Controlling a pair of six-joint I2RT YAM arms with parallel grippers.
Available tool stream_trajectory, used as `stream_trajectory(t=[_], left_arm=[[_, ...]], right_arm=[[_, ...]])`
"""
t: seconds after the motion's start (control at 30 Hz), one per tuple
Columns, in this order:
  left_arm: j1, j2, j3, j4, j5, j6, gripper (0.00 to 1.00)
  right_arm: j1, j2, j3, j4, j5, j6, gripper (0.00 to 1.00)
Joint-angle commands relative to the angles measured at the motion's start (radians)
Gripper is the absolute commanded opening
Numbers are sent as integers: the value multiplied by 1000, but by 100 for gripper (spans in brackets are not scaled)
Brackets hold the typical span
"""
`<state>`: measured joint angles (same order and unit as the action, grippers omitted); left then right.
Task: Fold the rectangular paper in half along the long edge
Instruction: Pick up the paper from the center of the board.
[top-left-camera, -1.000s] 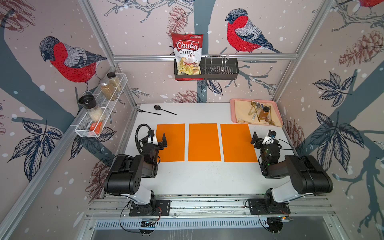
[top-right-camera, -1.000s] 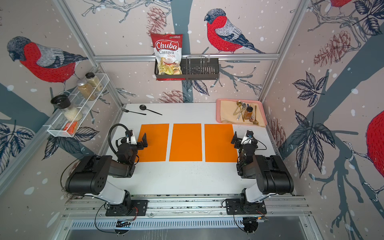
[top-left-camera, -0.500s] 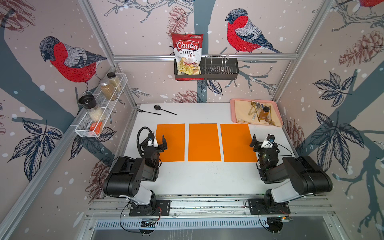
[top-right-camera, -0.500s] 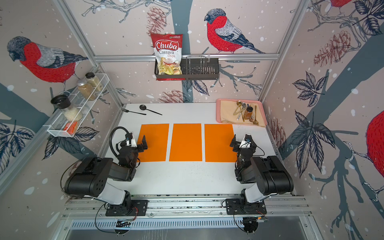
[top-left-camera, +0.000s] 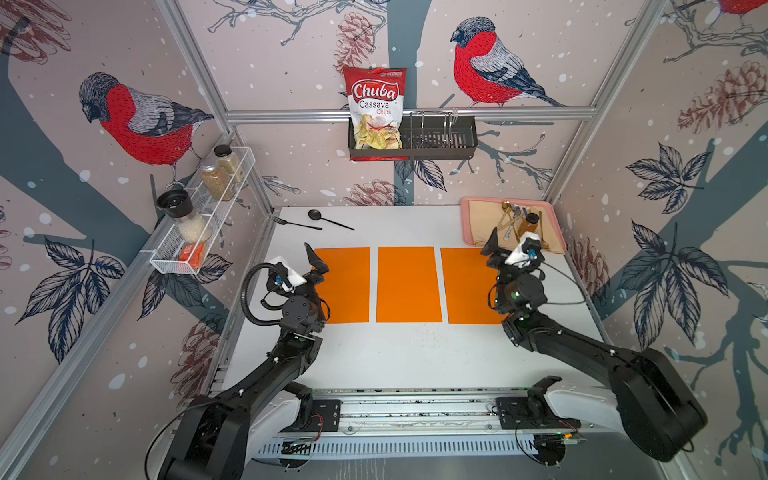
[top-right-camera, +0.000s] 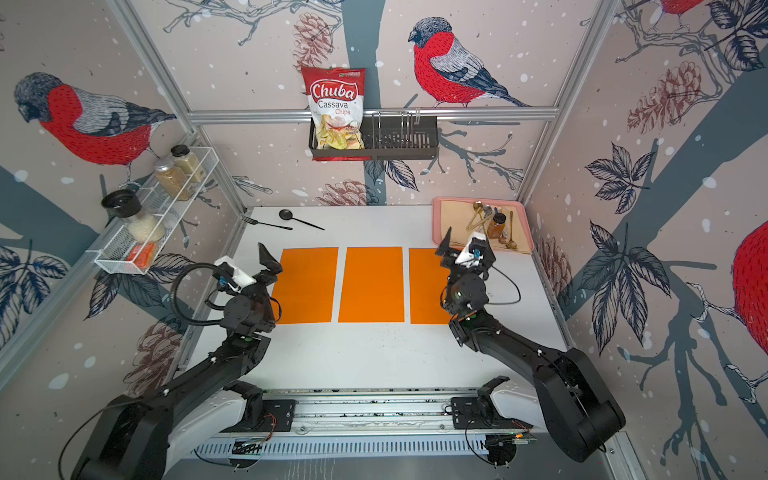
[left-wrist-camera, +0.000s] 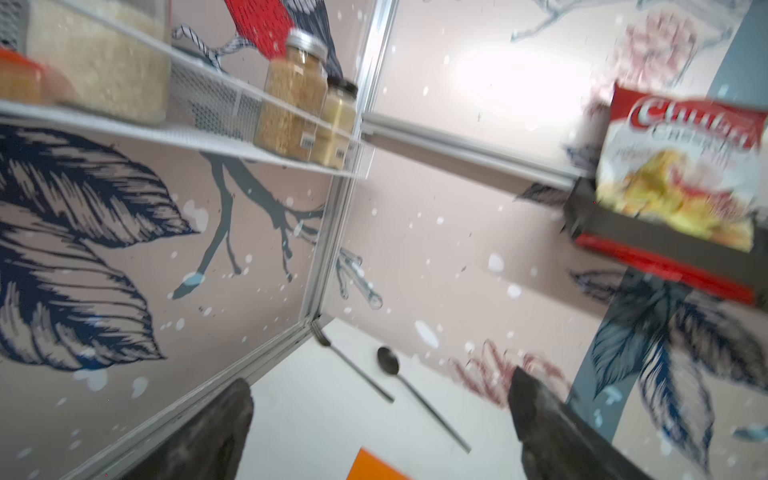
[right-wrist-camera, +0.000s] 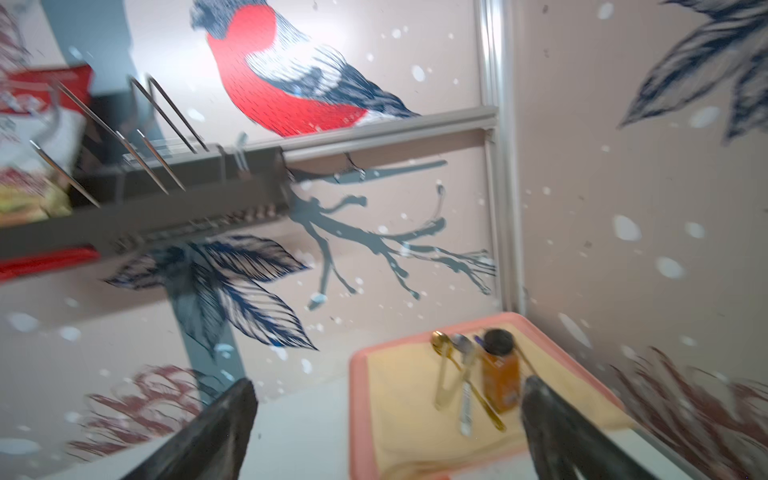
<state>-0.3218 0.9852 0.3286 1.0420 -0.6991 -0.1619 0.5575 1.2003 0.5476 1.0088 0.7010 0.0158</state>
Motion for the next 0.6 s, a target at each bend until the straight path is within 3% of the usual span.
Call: stream_trajectory(t=[0.0,0.17,0.27,0.3,0.37,0.43,0.57], left_arm=[[-16,22,94,-359,-5,-111,99],[-16,119,240,-599,-58,-185,99],[-16,110,311,-862,-165,-433,99],[-16,91,323,-907,-162,-453,99],[-20,33,333,-928,-48,-370,99],[-87,-35,308,-926,-103,-412,99],[-95,-126,284,-960,17,-481,99]], right_arm=[[31,39,92,-352,-74,184,100],[36,191,293,-560,-170,316,100],[41,245,336,-633,-88,399,100],[42,258,345,-650,-70,405,100],[46,281,410,-772,-57,448,100],[70,315,527,-984,-96,448,100],[163,355,670,-1320,50,552,100]])
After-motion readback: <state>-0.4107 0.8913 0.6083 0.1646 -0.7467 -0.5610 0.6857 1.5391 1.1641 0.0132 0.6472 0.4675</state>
